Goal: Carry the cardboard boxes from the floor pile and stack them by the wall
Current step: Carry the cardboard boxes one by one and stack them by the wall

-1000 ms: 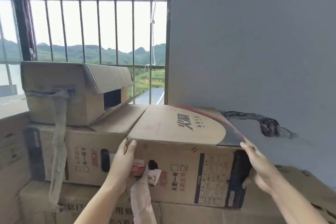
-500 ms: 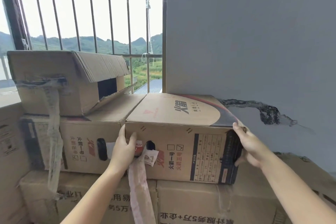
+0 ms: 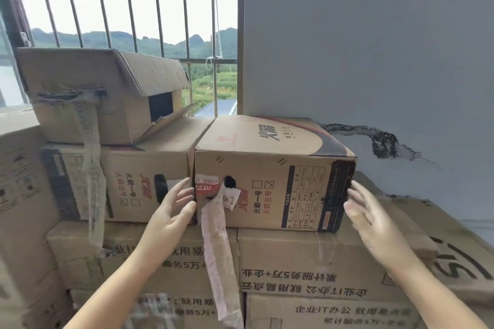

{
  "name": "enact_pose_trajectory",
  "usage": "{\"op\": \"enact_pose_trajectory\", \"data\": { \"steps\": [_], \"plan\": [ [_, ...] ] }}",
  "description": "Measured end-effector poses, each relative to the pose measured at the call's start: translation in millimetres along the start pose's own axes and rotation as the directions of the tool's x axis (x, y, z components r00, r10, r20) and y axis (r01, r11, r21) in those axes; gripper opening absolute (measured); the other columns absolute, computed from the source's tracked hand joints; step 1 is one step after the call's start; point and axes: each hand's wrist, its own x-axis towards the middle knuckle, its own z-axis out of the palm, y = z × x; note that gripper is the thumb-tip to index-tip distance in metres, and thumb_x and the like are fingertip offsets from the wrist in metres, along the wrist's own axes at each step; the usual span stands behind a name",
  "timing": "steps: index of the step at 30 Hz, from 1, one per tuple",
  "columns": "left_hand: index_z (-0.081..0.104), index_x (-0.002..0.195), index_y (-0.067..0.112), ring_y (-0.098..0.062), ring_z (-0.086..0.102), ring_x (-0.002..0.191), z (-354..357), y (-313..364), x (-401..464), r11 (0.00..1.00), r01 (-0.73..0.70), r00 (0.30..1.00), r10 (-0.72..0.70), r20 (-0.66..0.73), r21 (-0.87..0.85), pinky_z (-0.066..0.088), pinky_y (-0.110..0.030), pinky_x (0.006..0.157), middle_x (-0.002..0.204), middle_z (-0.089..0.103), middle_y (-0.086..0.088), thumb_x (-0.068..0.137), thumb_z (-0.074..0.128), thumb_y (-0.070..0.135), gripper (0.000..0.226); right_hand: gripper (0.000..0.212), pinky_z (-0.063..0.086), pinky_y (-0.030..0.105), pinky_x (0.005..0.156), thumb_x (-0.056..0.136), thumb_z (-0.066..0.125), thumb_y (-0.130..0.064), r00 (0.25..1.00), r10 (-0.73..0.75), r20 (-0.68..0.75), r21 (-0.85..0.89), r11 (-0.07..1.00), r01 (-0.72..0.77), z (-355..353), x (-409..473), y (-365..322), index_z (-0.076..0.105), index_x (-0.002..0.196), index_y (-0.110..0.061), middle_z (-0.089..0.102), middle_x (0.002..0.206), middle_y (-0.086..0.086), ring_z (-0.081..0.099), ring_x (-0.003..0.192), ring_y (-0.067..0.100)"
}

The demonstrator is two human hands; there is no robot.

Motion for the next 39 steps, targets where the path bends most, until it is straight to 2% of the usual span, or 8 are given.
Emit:
{"op": "enact_pose_trajectory", "data": {
  "steps": [4, 7, 14, 21, 24, 27, 32, 39],
  "plan": [
    [0.045, 0.131, 0.043, -0.002, 0.056, 0.117, -33, -6, -52, 0.993, -0.023, 0.998, 0.029, 0.051, -0.115, 0.044, -0.027, 0.096, 0.122, 0.063, 0.011, 0.096, 0.051, 0.033, 0.037, 0.051, 0.039, 0.042, 0.109, 0.083, 0.048, -0.054, 0.999, 0.001, -0.033, 0.065, 0.998, 0.001, 20, -69, -5, 0.035, 0.132, -0.055, 0.049, 0.137, -0.024, 0.046, 0.128, -0.003],
    [0.049, 0.13, 0.042, -0.009, 0.059, 0.115, -60, -26, -94, 0.987, 0.006, 0.995, 0.01, 0.096, -0.16, 0.044, -0.036, 0.097, 0.121, 0.065, 0.009, 0.089, 0.05, 0.037, 0.041, 0.052, 0.046, 0.038, 0.103, 0.082, 0.05, -0.048, 0.994, 0.074, -0.077, 0.126, 0.99, -0.064, 42, -136, 6, 0.041, 0.133, -0.048, 0.055, 0.131, -0.026, 0.049, 0.124, -0.005],
    [0.053, 0.126, 0.039, -0.011, 0.063, 0.108, -66, -75, -183, 0.959, 0.257, 0.888, -0.187, 0.42, -0.116, 0.046, -0.046, 0.098, 0.113, 0.069, 0.007, 0.087, 0.05, 0.038, 0.039, 0.048, 0.051, 0.02, 0.088, 0.081, 0.048, -0.031, 0.878, 0.453, -0.154, 0.251, 0.878, -0.408, 87, -310, 29, 0.048, 0.13, -0.032, 0.063, 0.122, -0.009, 0.062, 0.105, -0.005],
    [0.055, 0.121, 0.033, -0.011, 0.066, 0.101, -42, -94, -267, 0.88, 0.473, 0.643, -0.321, 0.695, -0.031, 0.047, -0.034, 0.089, 0.107, 0.071, 0.006, 0.086, 0.046, 0.033, 0.036, 0.033, 0.053, 0.014, 0.072, 0.097, 0.041, -0.007, 0.58, 0.72, -0.381, 0.399, 0.694, -0.599, 125, -463, 23, 0.051, 0.124, -0.023, 0.065, 0.114, -0.004, 0.066, 0.09, -0.008],
    [0.058, 0.121, 0.029, -0.012, 0.067, 0.097, -37, -84, -298, 0.856, 0.516, 0.59, -0.343, 0.731, -0.015, 0.049, -0.034, 0.087, 0.104, 0.072, 0.004, 0.088, 0.046, 0.031, 0.035, 0.031, 0.055, 0.017, 0.071, 0.098, 0.041, -0.01, 0.466, 0.746, -0.476, 0.474, 0.664, -0.578, 136, -509, 11, 0.054, 0.122, -0.026, 0.066, 0.112, -0.006, 0.067, 0.091, -0.005],
    [0.058, 0.12, 0.029, -0.009, 0.067, 0.094, -30, -72, -328, 0.836, 0.549, 0.563, -0.363, 0.743, -0.007, 0.049, -0.029, 0.083, 0.102, 0.072, 0.005, 0.094, 0.044, 0.026, 0.03, 0.033, 0.056, 0.022, 0.077, 0.087, 0.048, -0.033, 0.389, 0.749, -0.537, 0.515, 0.656, -0.552, 143, -552, -8, 0.055, 0.12, -0.032, 0.067, 0.113, -0.01, 0.066, 0.1, 0.0],
    [0.058, 0.121, 0.027, -0.008, 0.067, 0.094, -18, -43, -385, 0.855, 0.518, 0.471, -0.315, 0.824, 0.031, 0.05, -0.028, 0.083, 0.103, 0.071, 0.003, 0.095, 0.043, 0.028, 0.03, 0.035, 0.057, 0.02, 0.077, 0.083, 0.047, -0.038, 0.224, 0.715, -0.663, 0.557, 0.67, -0.49, 151, -629, -43, 0.055, 0.117, -0.032, 0.065, 0.115, -0.007, 0.066, 0.1, 0.0],
    [0.055, 0.125, 0.023, -0.007, 0.065, 0.097, -30, -1, -513, 0.926, 0.369, 0.171, -0.157, 0.973, 0.085, 0.05, -0.026, 0.086, 0.106, 0.069, 0.003, 0.096, 0.043, 0.026, 0.032, 0.032, 0.056, 0.019, 0.079, 0.097, 0.042, -0.026, -0.096, 0.646, -0.757, 0.611, 0.648, -0.455, 173, -782, -116, 0.05, 0.129, -0.022, 0.064, 0.116, -0.008, 0.063, 0.105, 0.004]
  ]
}}
